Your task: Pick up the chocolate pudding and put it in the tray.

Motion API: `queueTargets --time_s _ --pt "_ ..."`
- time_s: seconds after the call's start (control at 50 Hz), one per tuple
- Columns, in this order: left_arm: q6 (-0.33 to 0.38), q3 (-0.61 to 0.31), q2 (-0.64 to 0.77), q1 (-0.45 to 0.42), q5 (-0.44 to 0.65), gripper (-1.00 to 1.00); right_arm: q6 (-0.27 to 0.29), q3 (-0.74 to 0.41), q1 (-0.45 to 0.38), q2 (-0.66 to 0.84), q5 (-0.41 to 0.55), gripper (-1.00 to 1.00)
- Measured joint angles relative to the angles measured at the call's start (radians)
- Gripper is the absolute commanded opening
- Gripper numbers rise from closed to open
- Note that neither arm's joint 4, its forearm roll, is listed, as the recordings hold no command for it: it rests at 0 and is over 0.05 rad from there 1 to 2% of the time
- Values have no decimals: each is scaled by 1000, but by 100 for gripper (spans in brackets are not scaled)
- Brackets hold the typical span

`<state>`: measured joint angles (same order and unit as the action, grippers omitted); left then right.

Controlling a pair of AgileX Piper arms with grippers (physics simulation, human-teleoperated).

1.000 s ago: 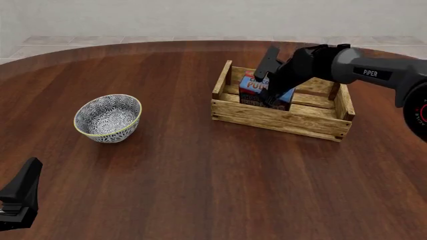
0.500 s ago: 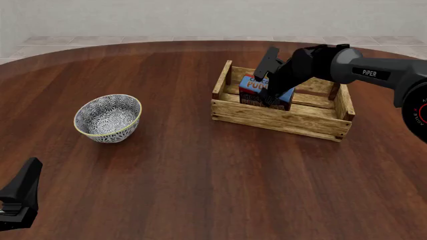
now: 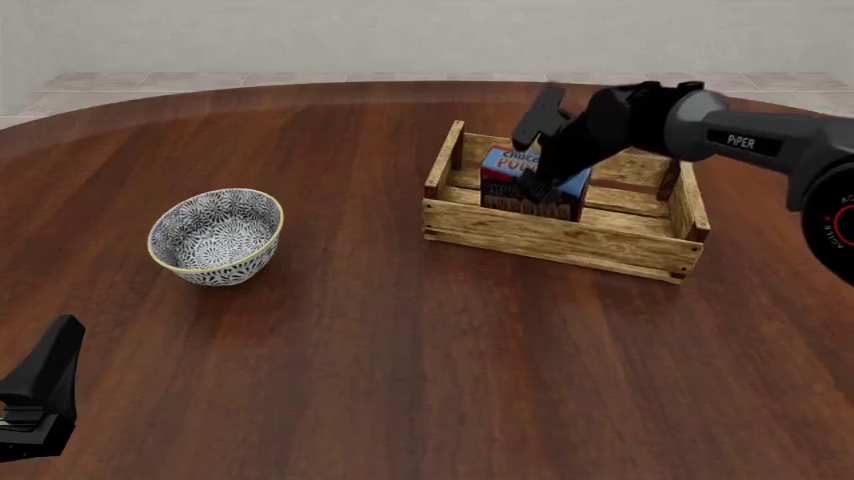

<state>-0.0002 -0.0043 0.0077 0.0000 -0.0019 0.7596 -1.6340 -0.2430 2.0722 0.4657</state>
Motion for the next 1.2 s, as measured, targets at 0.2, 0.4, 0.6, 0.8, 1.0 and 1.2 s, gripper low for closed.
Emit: queueTargets --time_s 0.2,0.4,0.6,0.8,1.0,1.2 --pt "0 0 0 0 0 100 -8 -9 -2 -19 13 100" --pt "0 0 0 0 0 100 -16 -10 -9 -55 31 100" --pt "0 0 0 0 0 100 -18 1 -16 -104 46 100" --pt "0 0 0 0 0 100 -16 34 -20 -185 62 100" --pt "0 0 0 0 0 100 -19 92 -33 -301 73 100" --pt "0 0 0 0 0 100 -37 156 -61 -448 91 100"
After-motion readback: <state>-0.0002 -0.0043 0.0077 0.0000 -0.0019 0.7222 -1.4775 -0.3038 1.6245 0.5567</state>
